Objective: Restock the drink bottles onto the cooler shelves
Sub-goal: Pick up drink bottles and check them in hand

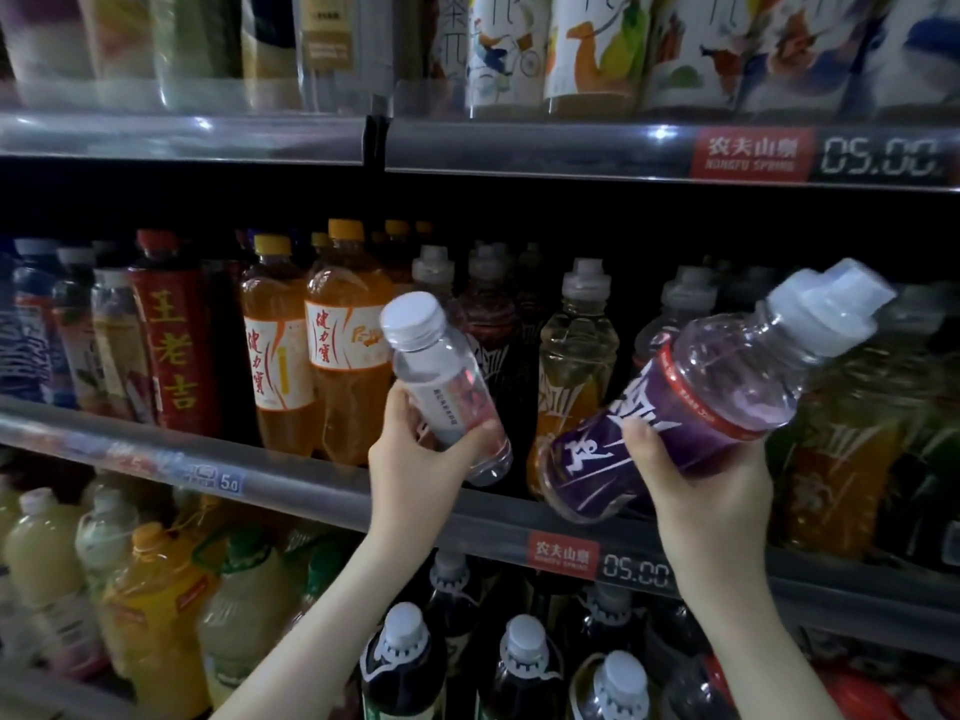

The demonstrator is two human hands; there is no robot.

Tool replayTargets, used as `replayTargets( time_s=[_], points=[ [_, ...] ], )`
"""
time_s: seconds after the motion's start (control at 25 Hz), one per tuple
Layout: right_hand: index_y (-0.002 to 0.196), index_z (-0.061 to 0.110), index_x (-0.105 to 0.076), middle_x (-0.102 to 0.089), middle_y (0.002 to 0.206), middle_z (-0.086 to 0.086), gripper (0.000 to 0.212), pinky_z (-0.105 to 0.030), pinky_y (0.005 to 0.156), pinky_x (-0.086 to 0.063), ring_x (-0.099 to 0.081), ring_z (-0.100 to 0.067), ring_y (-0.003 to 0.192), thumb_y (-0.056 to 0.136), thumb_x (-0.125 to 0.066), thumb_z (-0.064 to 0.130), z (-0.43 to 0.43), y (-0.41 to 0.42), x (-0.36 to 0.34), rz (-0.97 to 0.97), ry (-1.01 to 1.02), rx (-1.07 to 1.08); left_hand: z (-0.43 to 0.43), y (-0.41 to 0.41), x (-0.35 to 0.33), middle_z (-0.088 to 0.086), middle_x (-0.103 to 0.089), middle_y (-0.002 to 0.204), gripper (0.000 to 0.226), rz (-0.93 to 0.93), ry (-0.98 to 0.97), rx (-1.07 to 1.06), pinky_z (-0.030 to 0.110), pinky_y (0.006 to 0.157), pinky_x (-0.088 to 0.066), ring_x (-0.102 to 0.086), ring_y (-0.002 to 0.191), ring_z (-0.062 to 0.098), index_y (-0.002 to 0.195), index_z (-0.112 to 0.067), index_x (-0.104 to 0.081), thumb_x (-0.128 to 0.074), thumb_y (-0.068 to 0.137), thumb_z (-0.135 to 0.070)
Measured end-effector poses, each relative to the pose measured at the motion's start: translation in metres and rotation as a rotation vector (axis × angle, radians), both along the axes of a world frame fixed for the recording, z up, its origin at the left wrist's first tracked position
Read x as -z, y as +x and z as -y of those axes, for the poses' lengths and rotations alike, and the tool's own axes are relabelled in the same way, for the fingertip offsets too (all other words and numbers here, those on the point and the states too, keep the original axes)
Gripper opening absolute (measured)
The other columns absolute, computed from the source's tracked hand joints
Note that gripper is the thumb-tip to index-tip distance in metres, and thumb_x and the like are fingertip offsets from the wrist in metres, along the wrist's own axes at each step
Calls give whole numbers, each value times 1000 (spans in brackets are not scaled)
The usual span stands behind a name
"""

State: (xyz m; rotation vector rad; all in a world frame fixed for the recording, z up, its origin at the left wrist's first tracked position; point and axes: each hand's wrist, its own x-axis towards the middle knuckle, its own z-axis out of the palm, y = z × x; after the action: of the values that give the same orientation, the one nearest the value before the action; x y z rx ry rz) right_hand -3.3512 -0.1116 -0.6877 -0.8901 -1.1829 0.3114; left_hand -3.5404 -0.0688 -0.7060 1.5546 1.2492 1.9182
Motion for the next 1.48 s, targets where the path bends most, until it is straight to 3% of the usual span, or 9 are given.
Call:
replayTargets(
  time_s=[0.24, 0.4, 0.48, 0.64, 0.8, 1.0, 1.2, 1.4, 1.48],
  points=[
    [100, 12, -59, -72, 80, 10, 55, -18, 71, -52, -67, -2, 76, 59, -85, 39, -14, -47, 3, -57, -4, -165, 30, -32, -23, -19, -67, 94, 57, 91, 261, -52, 20, 82, -52, -66, 92, 4, 109, -19, -53, -87, 64, -29],
    [116, 28, -44, -61, 102, 16, 66, 0, 71, -41, -58, 7, 89, 65, -86, 25, -29, -81, 5, 18, -101, -119, 33, -61, -29, -11, -67, 99, 53, 22, 179, -27, 30, 84, -55, -65, 96, 9, 112, -22, -55, -84, 68, -28],
    [117, 33, -35, -54, 102, 22, 70, -4, 71, -42, -56, 3, 89, 69, -85, 25, -37, -96, 4, 43, -156, -98, 32, -69, -30, -13, -67, 99, 51, -5, 121, -21, 28, 81, -56, -65, 94, 4, 112, -28, -56, -82, 69, -22],
    [126, 15, -36, -60, 110, 1, 67, -31, 81, -49, -61, -22, 99, 77, -78, 34, -63, -112, -5, 134, -307, 15, 25, -75, -26, -17, -67, 95, 47, -25, 64, -2, 19, 74, -56, -65, 89, -2, 106, -36, -55, -80, 69, -20],
    [138, 7, -32, -57, 128, -10, 58, -28, 79, -45, -59, -26, 111, 92, -61, 31, -74, -115, -1, 297, -417, 100, 20, -67, -20, -17, -68, 97, 55, -67, 24, 8, 19, 77, -55, -64, 91, -3, 117, -28, -55, -81, 69, -21],
    [149, 22, -29, -47, 144, 2, 59, -29, 103, -42, -47, -14, 129, 97, -53, 34, -42, -106, 3, 300, -337, -85, 30, -46, -24, -29, -63, 98, 69, -152, 24, -6, 6, 81, -46, -58, 96, -13, 129, -29, -50, -82, 68, -22],
    [130, 43, -42, -59, 118, 21, 57, -14, 92, -46, -55, 6, 111, 80, -69, 43, 14, -28, -16, 274, -168, -457, 57, 20, -32, -36, -59, 96, 71, -328, 36, 91, 1, 73, -44, -55, 90, -21, 126, -44, -46, -80, 63, -45],
    [108, 36, -53, -63, 88, 23, 45, -5, 68, -43, -59, 15, 84, 74, -81, 29, 45, 80, -23, 396, -257, -228, 73, 130, -24, -26, -64, 104, 83, -456, -2, 227, 22, 80, -51, -60, 97, -4, 133, -46, -42, -74, 57, -38],
    [102, 37, -55, -65, 83, 23, 41, -5, 64, -43, -61, 13, 80, 71, -82, 31, 62, 126, -24, 373, -230, -119, 75, 172, -30, -25, -59, 115, 85, -507, 22, 391, 19, 85, -47, -55, 108, -4, 138, -45, -36, -80, 66, -33]
  ],
)
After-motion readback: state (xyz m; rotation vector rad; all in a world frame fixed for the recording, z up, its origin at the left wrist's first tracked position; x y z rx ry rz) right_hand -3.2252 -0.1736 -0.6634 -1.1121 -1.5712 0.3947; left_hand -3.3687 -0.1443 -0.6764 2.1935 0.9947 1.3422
